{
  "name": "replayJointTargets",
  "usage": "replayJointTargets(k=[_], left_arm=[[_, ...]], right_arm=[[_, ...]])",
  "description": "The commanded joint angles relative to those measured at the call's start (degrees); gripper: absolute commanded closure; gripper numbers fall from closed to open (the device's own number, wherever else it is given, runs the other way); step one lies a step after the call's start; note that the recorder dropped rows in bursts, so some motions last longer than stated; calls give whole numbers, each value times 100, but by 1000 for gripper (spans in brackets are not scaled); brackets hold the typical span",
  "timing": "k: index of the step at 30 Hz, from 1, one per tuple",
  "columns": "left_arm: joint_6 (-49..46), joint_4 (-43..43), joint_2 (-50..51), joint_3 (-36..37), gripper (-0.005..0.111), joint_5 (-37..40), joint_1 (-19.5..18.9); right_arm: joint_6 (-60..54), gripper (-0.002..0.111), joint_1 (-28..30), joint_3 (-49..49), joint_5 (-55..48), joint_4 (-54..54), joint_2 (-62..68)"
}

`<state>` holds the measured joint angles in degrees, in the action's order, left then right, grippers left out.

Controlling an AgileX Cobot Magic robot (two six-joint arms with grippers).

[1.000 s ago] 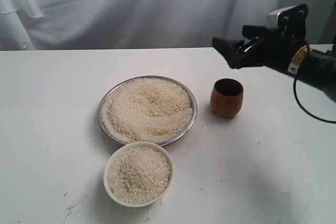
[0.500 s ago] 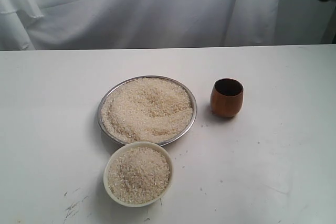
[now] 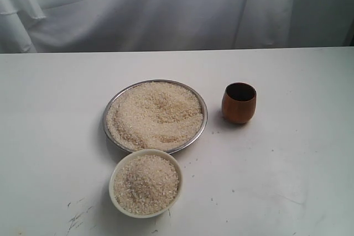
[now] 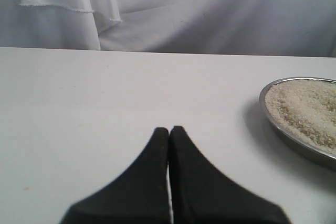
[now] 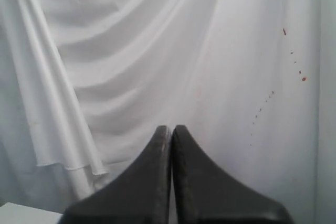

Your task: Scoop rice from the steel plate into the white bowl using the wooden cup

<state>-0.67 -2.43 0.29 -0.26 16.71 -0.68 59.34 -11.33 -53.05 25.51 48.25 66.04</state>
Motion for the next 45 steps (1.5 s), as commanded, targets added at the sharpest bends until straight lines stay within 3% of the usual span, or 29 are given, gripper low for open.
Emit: replayJointTargets(k=[1,4,9,15,30,32,37,40,45], left_arm=[[18,-4,-29,26,107,-36,9],[18,-4,-29,26,107,-36,9],[18,-4,-29,26,107,-36,9],[18,-4,-29,26,107,-36,9],[18,-4,-29,26,107,-36,9],[18,-4,-29,26,107,-36,9],[18,-4,-29,26,107,-36,9],[18,-4,-29,26,107,-36,9],[18,-4,-29,26,107,-36,9]], right_arm=[[114,108,0,42,-603,150,-436],[802,108,0,58,-1925,254,-1104],[432,108,70,1065,-2095,254,-2273],[443,108,608,2635,-2990,184,-4198],[-333,108,599,2880,-3180,79,-4551],[-1114,108,599,3011,-3247,-702,-4600],[-4444,108,599,3340,-3383,-3600,-4861],[-5101,108,599,3501,-3372,-4372,-5028],[-5131,108,599,3662,-3372,-4518,-5086]])
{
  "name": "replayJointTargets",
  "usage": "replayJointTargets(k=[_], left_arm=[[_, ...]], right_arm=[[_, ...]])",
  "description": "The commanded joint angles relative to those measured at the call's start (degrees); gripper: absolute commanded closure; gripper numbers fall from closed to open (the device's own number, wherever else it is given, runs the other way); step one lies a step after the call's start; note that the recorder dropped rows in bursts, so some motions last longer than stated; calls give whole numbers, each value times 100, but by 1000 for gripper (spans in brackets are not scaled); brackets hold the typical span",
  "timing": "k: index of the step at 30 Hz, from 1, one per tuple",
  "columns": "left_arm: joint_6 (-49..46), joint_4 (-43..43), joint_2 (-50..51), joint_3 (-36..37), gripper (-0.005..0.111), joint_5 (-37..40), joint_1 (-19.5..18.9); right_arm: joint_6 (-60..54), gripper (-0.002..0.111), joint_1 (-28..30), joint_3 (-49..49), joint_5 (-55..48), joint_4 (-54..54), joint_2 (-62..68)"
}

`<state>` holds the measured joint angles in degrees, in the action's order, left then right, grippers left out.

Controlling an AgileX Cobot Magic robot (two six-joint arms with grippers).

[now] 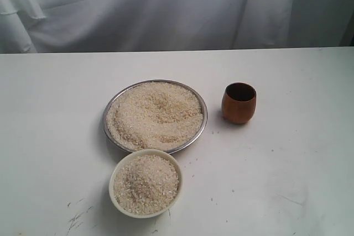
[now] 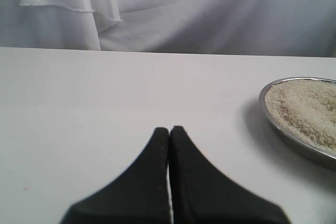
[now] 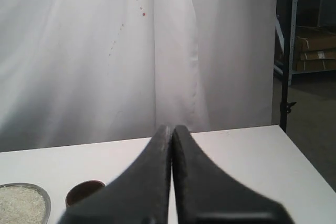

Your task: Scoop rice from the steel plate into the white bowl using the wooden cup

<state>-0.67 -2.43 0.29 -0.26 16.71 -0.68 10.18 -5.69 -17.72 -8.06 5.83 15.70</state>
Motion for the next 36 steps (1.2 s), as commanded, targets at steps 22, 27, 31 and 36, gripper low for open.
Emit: replayJointTargets(k=[22,27,31,36], left_arm=[[18,-4,-29,26,107,-36,9],[18,-4,-29,26,107,-36,9],[18,-4,-29,26,107,-36,9],[18,-4,-29,26,107,-36,9]], right_arm=[[-245,108,35,1772,-144,-380,-1570],[-277,108,35,1772,-347,-380,-1570],[-300,108,35,1772,-733,-380,-1570],[-314,108,35,1772,-1226,-380,-1570]])
